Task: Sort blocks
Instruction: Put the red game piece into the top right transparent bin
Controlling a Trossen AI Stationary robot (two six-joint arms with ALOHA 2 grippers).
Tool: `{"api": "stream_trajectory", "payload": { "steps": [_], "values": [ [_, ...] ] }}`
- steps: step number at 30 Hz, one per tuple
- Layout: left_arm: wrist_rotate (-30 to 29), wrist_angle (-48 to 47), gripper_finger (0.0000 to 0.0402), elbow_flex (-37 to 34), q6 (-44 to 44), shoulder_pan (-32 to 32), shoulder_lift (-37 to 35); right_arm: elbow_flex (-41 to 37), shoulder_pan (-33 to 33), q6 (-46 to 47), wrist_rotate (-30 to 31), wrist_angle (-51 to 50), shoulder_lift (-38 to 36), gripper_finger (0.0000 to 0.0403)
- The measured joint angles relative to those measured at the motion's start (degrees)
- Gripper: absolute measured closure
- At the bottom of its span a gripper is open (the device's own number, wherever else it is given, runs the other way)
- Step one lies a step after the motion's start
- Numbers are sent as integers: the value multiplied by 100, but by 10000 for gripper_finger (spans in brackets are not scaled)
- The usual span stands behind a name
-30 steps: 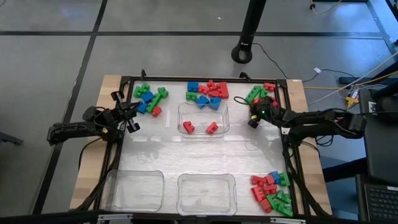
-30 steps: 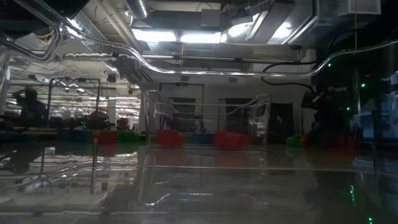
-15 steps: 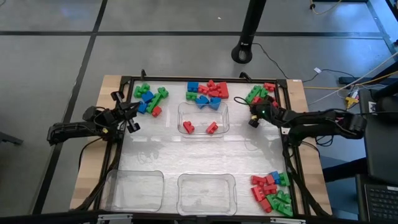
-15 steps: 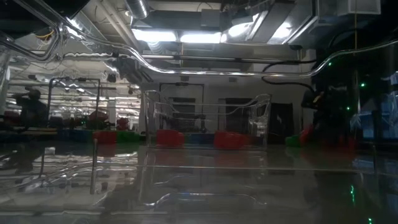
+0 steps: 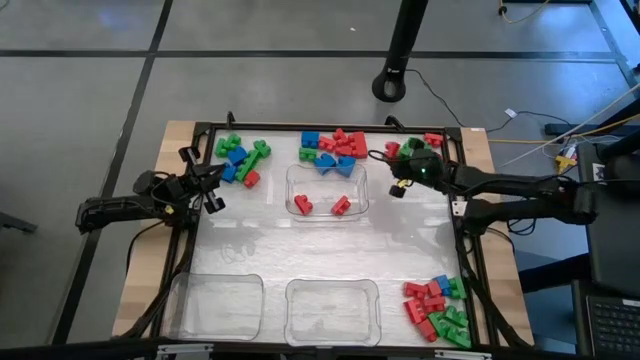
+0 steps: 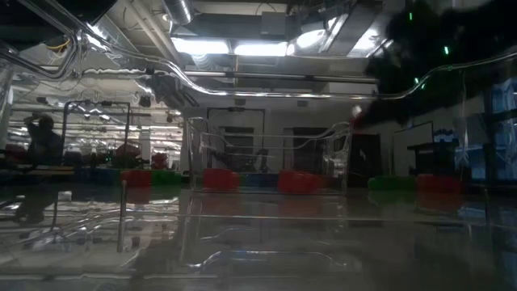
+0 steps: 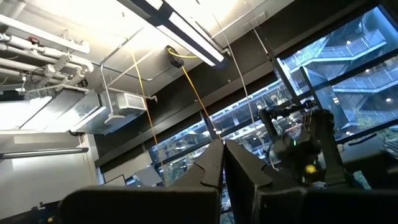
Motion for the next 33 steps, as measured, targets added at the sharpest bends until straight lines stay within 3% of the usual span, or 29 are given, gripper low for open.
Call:
{"api": "stream_trajectory", "payload": {
  "steps": [10, 16, 22, 33],
  "values": [
    [-1, 2, 396, 0, -9, 0, 0, 808, 1129, -100, 86, 56, 68, 400],
    [1, 5, 396, 0, 37, -1, 0, 822, 1625, -97, 103, 960, 480, 399],
    [1, 10, 396, 0, 80, 1, 0, 830, 1832, -90, -271, 1894, 1187, 399],
    [2, 9, 396, 0, 80, 0, 0, 2028, 1864, -148, -1309, 1769, 2618, 399]
  ]
}}
